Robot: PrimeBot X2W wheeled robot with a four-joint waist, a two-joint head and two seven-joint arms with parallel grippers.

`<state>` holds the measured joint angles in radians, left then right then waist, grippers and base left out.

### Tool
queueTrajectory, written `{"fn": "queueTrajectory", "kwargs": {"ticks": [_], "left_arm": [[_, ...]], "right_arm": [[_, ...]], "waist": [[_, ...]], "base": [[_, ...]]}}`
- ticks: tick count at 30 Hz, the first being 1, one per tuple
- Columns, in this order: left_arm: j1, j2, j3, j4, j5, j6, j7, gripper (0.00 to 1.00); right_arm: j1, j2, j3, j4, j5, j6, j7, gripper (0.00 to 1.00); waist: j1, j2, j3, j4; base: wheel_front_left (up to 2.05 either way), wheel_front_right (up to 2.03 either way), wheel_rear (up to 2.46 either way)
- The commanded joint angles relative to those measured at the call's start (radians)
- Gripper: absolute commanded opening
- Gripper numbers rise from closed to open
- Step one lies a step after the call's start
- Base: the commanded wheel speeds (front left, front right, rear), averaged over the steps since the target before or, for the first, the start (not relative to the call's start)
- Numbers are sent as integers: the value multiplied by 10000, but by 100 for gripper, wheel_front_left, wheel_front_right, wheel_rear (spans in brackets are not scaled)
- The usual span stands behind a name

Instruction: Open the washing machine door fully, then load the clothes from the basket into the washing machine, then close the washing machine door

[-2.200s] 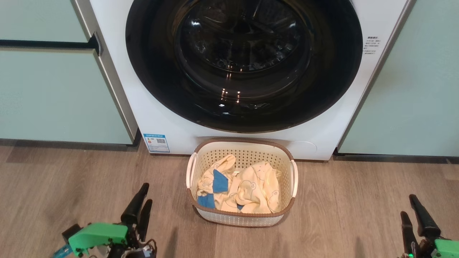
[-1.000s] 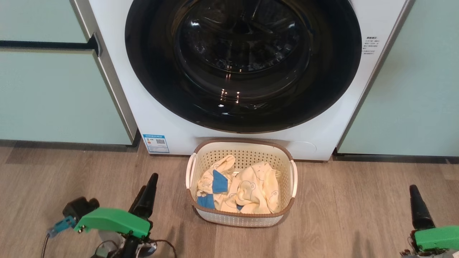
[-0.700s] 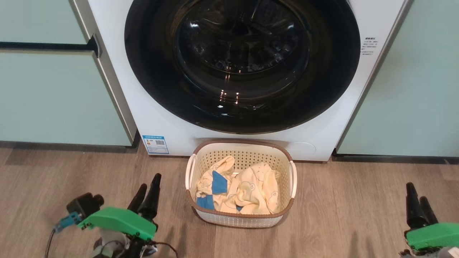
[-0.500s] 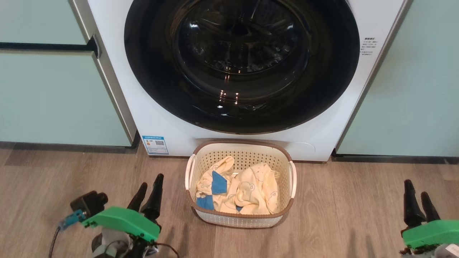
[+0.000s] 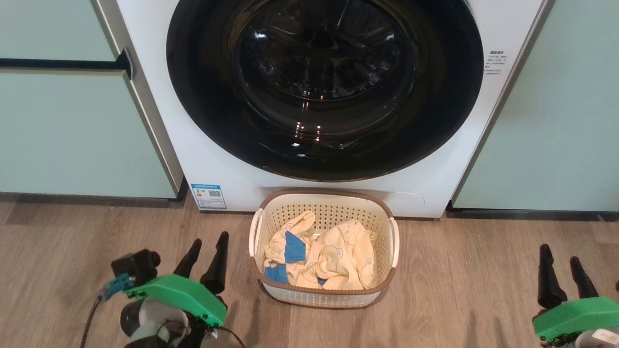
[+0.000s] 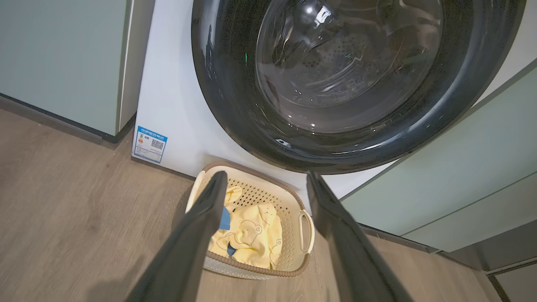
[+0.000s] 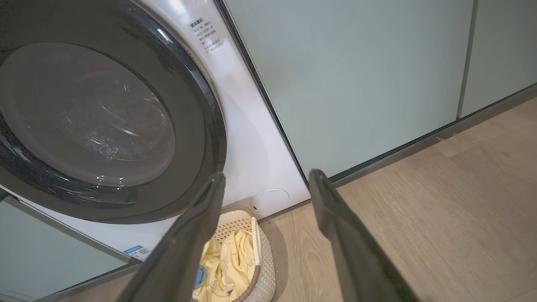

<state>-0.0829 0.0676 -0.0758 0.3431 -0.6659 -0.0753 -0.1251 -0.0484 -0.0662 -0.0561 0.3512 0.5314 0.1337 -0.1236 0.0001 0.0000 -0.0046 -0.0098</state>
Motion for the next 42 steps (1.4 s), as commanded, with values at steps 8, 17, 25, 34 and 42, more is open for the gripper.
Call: {"fn": "queueTrajectory", "kwargs": {"ticks": [8, 17, 25, 34, 42], "left_arm": [[-806, 260, -131, -126, 1762, 201, -411, 100], [-913, 265, -277, -72, 2779, 284, -676, 100], [-1024, 248, -302, 12, 3532, 325, -912, 100], [-1143, 218, -311, -3, 4399, 384, -1178, 100], [-1220, 199, -329, 87, 5015, 432, -1366, 100]], "right_arm": [[-821, -130, 189, 45, -1778, -22, -424, 100], [-940, -119, 278, 176, -3026, -24, -690, 100], [-1039, -107, 374, 176, -4053, -26, -927, 100], [-1079, -63, 298, 20, -5112, -29, -1193, 100], [-1112, -21, 214, 6, -5842, -30, -1382, 100]], "waist": [[-1, 0, -1, -26], [-1, 0, 19, -27], [-1, 0, 21, -45], [-1, 0, 22, -61], [-1, 0, 17, -91]], "base": [[0, 0, 0], [0, 0, 0], [0, 0, 0], [0, 0, 0], [0, 0, 0]]}}
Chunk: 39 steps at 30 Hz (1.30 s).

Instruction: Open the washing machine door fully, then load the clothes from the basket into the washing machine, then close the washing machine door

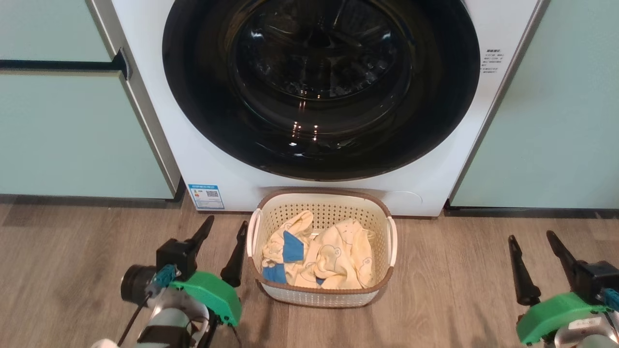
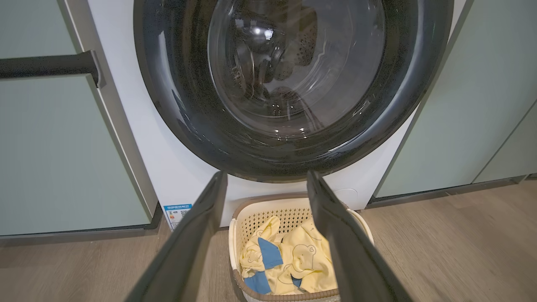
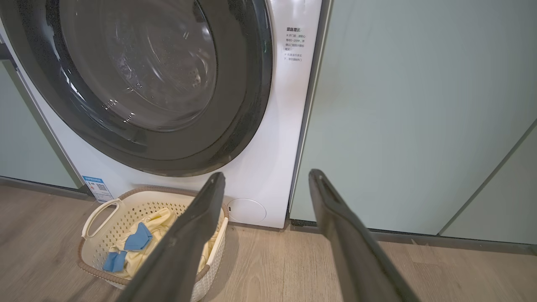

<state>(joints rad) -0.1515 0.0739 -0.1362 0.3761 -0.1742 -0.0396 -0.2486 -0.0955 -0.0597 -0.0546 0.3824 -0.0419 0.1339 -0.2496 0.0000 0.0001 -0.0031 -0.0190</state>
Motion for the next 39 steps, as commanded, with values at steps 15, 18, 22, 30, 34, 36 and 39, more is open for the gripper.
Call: {"fn": "queueTrajectory", "kwargs": {"ticks": [15, 18, 22, 30, 34, 36, 39], "left_arm": [[-536, 78, 331, -86, -50, 142, -132, 100], [-548, 85, 309, -67, -37, 132, -132, 100], [-556, 112, 277, -63, -17, 101, -132, 100], [-566, 190, 187, -127, 65, 13, -132, 100], [-555, 229, 140, -178, 128, -14, -132, 100], [-555, 240, 115, -197, 156, -24, -132, 100], [-570, 251, 80, -219, 194, -34, -132, 100]], "right_arm": [[-556, 44, -48, -343, 121, -32, -122, 100], [-535, 57, -47, -362, 117, -32, -122, 100], [-531, 70, -24, -385, 121, -32, -122, 100], [-535, 81, -32, -404, 147, -32, -122, 100], [-522, 85, -50, -434, 137, -32, -122, 100], [-516, 87, -58, -444, 137, -32, -122, 100], [-525, 89, -69, -448, 150, -32, -122, 100]], "waist": [[0, -1, -29, -36], [0, -1, -29, -39], [0, -1, -13, -51], [0, -1, -10, -71], [0, -1, -20, -93], [0, -1, -17, -102], [0, -1, -10, -117]], "base": [[0, 0, 0], [0, 0, 0], [0, 0, 0], [10, 10, -19], [53, 53, -106], [82, 82, -165], [102, 102, -204]]}}
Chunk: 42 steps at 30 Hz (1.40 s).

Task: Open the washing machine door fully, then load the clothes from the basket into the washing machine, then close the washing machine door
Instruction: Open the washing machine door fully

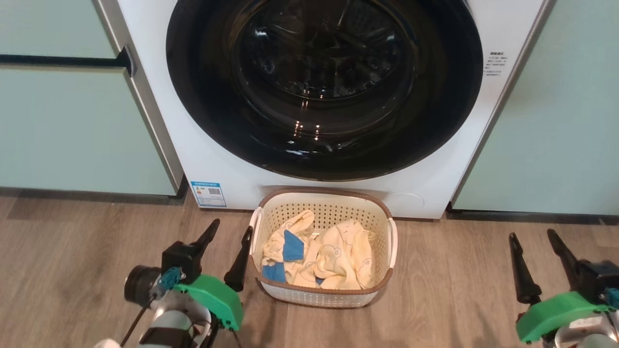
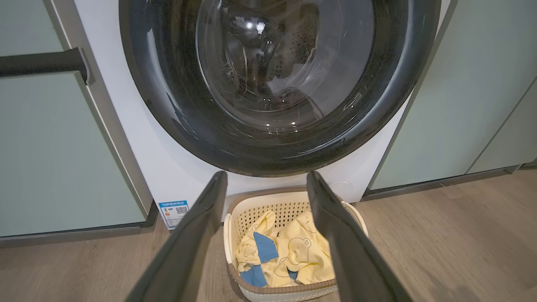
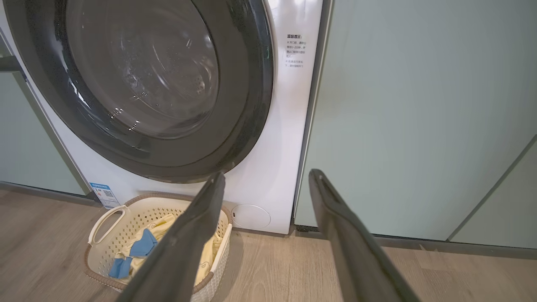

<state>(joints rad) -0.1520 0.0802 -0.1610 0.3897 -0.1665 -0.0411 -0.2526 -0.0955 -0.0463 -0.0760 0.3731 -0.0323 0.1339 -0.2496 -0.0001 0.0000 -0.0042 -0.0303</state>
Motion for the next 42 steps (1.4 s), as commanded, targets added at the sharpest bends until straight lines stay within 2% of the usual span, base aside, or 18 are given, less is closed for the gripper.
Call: {"fn": "queueTrajectory", "kwargs": {"ticks": [1, 22, 42], "left_arm": [[-569, 191, 320, -363, 130, -17, -91, 100], [-559, 188, 351, -502, 124, -71, -91, 100], [-513, 143, 451, -586, 144, -44, -92, 100]], "right_arm": [[-529, -45, 141, -354, 62, -32, -122, 100], [-513, -40, 110, -431, 162, -32, -122, 100], [-492, -40, 145, -492, 272, -32, -122, 100]], "waist": [[1, 0, 6, -8], [1, 0, 45, -103], [1, 0, 165, -166]], "base": [[118, 118, -235], [113, 113, -227], [14, 14, -28]]}}
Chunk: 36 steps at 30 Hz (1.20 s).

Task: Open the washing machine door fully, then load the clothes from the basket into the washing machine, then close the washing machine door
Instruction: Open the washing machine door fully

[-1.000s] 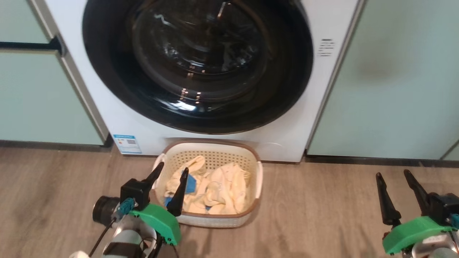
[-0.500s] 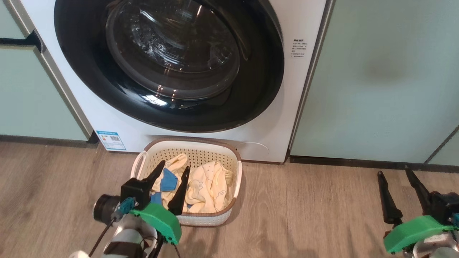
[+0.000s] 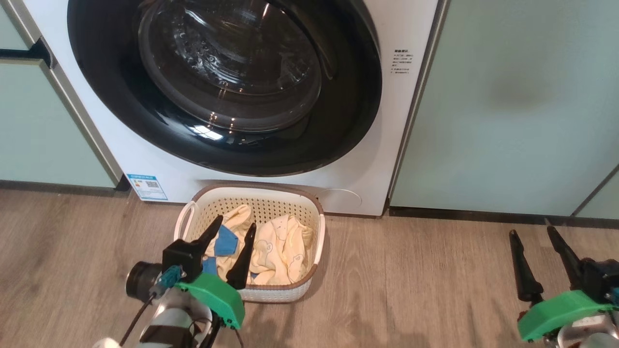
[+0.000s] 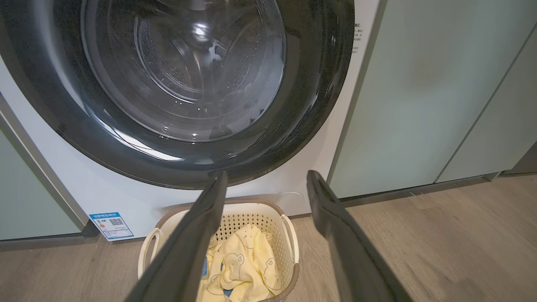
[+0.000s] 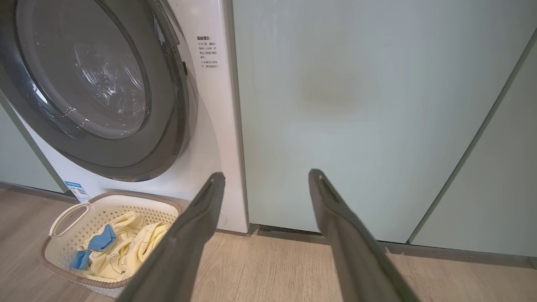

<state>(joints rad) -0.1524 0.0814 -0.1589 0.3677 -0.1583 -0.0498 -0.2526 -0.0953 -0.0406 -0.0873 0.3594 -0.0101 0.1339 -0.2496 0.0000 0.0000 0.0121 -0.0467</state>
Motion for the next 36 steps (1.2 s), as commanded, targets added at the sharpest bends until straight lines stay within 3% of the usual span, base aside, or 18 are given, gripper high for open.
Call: {"fn": "queueTrajectory", "kwargs": {"ticks": [1, 13, 14, 15, 29, 32, 36], "left_arm": [[-509, 130, 433, -373, 66, 43, -92, 100], [-546, 119, 472, -407, 88, 28, -92, 100], [-557, 117, 475, -424, 94, 28, -92, 100], [-566, 114, 479, -439, 97, 28, -92, 100], [-872, 71, 502, -779, 275, 156, -92, 100], [-999, 43, 526, -951, 274, 144, -92, 100], [-1253, 2, 488, -1109, 325, 115, -92, 100]], "right_arm": [[-495, -97, 251, -351, 49, -32, -122, 100], [-558, -97, 215, -313, 133, -32, -122, 100], [-566, -97, 196, -304, 145, -32, -122, 54], [-572, -97, 190, -280, 188, -32, -122, 0], [-1098, -97, 132, -183, 1126, -32, -122, 0], [-1470, -108, 163, -53, 1891, -32, -122, 0], [-2197, -106, 276, 368, 4059, -32, -1, 0]], "waist": [[0, 0, 8, -5], [0, 0, 96, -12], [0, 0, 119, -8], [0, 0, 142, -3], [0, 0, 787, 150], [0, 0, 1090, 204], [0, 0, 1562, 349]], "base": [[0, 0, 0], [0, 0, 0], [0, 0, 0], [0, 0, 0], [0, 0, 0], [0, 0, 0], [0, 0, 0]]}}
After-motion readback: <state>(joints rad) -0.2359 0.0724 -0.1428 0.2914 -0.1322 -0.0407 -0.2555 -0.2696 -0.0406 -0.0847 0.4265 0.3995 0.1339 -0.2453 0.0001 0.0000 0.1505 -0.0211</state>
